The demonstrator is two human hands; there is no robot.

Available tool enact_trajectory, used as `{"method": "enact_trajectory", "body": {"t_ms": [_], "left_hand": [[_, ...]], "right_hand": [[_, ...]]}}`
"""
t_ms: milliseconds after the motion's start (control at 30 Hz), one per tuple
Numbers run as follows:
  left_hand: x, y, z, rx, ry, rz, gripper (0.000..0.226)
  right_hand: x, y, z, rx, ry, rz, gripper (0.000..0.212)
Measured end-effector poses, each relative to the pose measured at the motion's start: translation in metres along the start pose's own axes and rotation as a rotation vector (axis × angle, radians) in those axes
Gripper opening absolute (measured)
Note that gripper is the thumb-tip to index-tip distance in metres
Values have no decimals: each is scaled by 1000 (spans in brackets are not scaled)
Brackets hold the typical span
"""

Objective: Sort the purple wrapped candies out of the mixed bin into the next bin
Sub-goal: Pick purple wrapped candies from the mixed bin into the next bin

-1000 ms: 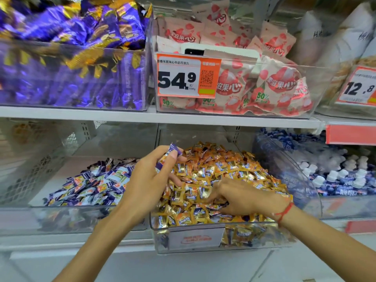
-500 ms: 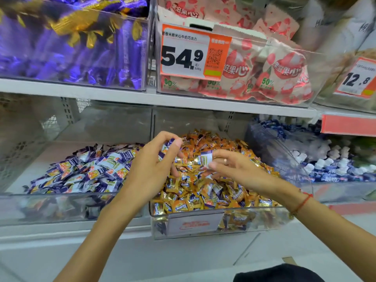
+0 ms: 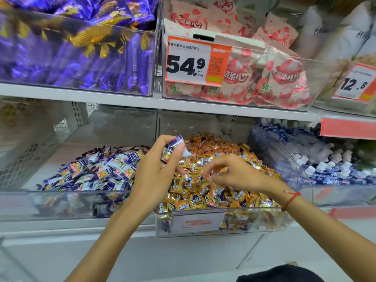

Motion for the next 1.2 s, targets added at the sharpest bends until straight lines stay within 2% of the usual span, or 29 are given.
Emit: {"method": "enact_trajectory", "body": {"t_ms": [67, 100, 167, 233, 300, 367, 467, 567, 667, 767, 1000, 1100, 1200], "left_hand": [[-1, -1, 0, -14, -15, 9, 33], [-3, -3, -1, -20, -26, 7, 35], [-5, -5, -1, -25, -43, -5, 36], [-7, -4, 1, -4, -46, -7, 34], [-7, -3, 2, 46, -47, -12, 33], [-8, -3, 3, 80, -49, -9, 37], [-7, -5, 2, 55, -42, 17, 43], [-5, -2, 2, 27, 11, 30, 41], [-7, -3, 2, 67, 85, 20, 32], [-10, -4, -1, 19, 84, 45, 29], [-19, 2, -2, -81, -63, 74, 28], [-9, 10, 9, -55, 38, 11, 18], [7, 6, 47, -172, 270, 15, 15]], "right_hand": [[-4, 24, -24, 368, -272, -79, 28], [-5, 32, -32, 513, -332, -95, 34], [-10, 37, -39, 707, -324, -91, 34], [-17, 36, -38, 763, -301, -102, 29], [-19, 34, -31, 614, -303, -129, 35], [-15, 29, -18, 358, -244, -104, 43], [-4, 15, 6, -76, 9, -50, 43], [0, -7, 8, -474, 176, -24, 30], [-4, -33, 7, -557, 313, 59, 20], [-11, -41, 8, -583, 397, 92, 16], [-15, -26, 9, -558, 319, 2, 28], [-15, -31, 5, -613, 226, 70, 23], [-8, -21, 15, -573, 241, 64, 23]]}}
Point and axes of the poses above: each hand's wrist, its own x-axis away from the middle knuckle, its own z-axis out of the back of the hand, y = z × x, the point moved 6 cm from there along -x, towards the middle knuckle, and after that the axes turned 12 degrees about -y, right-handed, at the moved point
